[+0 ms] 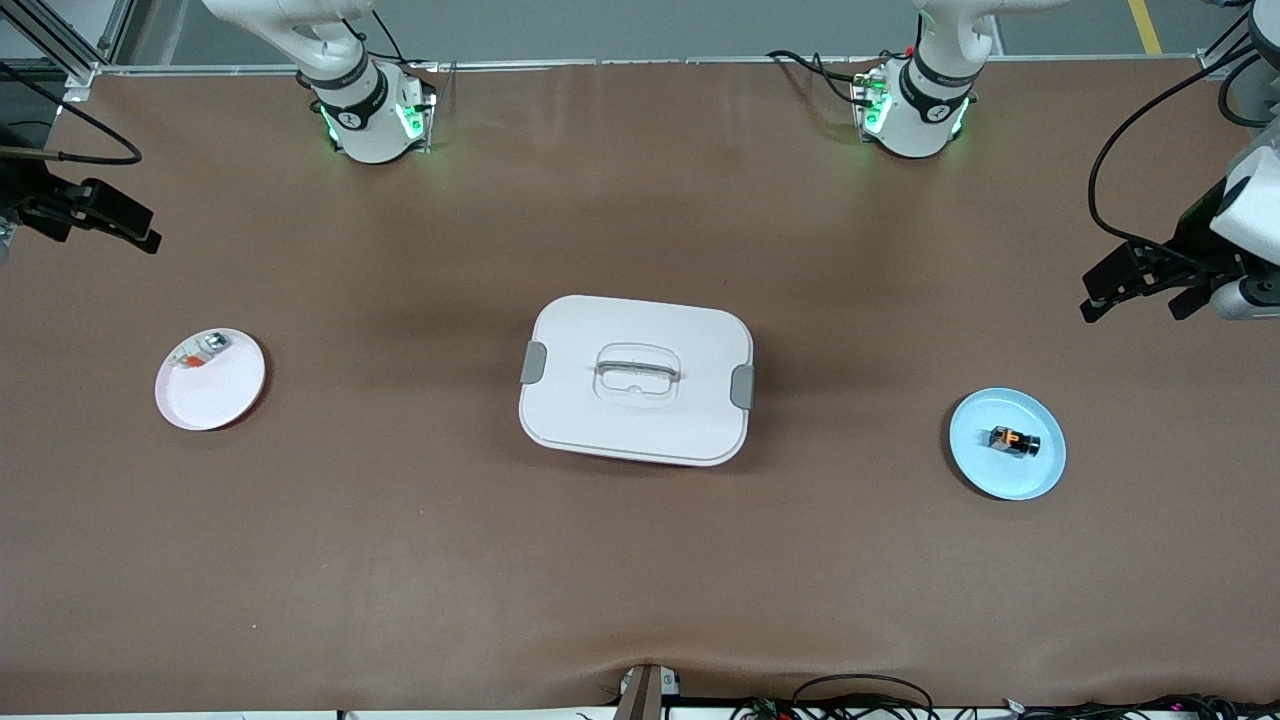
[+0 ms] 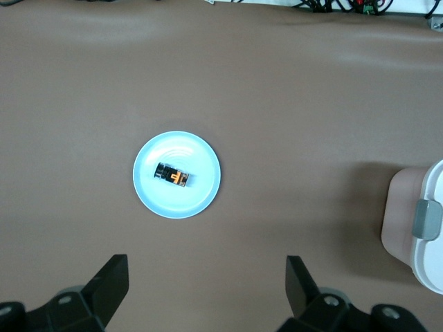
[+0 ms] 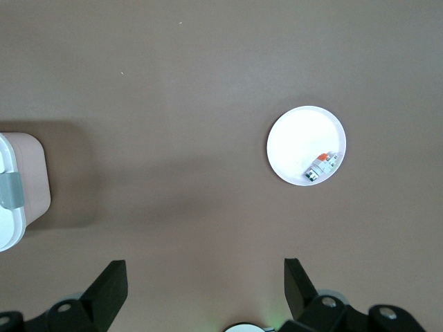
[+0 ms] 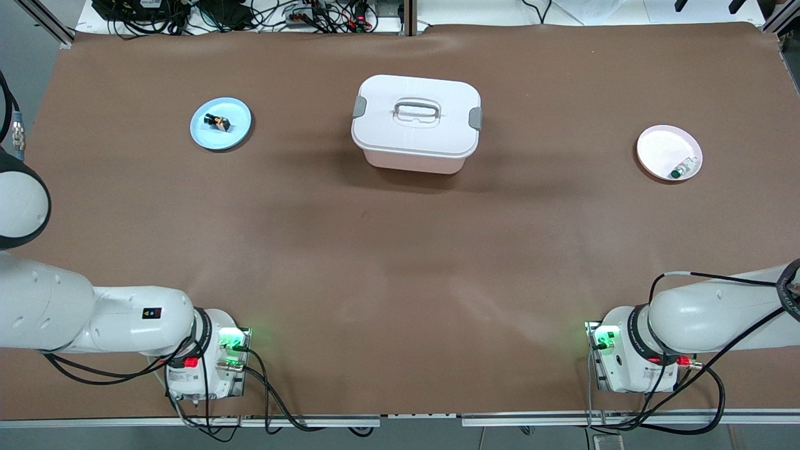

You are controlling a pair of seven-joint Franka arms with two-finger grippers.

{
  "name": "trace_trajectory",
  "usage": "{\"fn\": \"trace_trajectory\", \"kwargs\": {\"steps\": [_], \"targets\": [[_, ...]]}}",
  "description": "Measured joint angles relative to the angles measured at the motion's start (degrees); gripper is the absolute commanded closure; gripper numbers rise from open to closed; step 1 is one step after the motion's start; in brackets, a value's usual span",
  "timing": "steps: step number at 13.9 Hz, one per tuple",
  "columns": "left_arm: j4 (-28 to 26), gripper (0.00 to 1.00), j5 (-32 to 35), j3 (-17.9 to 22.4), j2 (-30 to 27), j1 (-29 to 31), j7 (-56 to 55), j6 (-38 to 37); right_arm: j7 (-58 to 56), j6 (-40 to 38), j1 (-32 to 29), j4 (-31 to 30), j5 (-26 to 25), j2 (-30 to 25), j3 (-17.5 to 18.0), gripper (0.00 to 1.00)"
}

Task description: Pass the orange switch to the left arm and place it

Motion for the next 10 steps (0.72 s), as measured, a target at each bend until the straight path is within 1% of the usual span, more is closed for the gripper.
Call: {"fn": "trace_trajectory", "kwargs": {"steps": [3, 5, 8, 10], "targets": [[0.0, 0.0, 0.0, 0.0, 0.0, 0.0, 0.3, -3.5, 0.1, 0.0, -0.2, 0.0, 0.5, 0.0, -0.3, 0.0], [0.0, 0.0, 0.0, 0.0, 0.1, 0.0, 2.4, -5.7, 0.7, 0.0, -0.9, 0.1, 2.2, -0.3, -0.5, 0.0], [0.0, 0.0, 0.0, 0.0, 0.3, 0.0, 4.0, -6.4, 0.7, -1.3, -4.3, 0.4, 5.0, -2.0, -0.8, 0.0], [0.0, 0.0, 0.1, 0.0, 0.3, 0.0, 4.2, -6.4, 0.7, -2.1, -4.9, 0.4, 5.5, -2.6, -0.8, 0.0]]}}
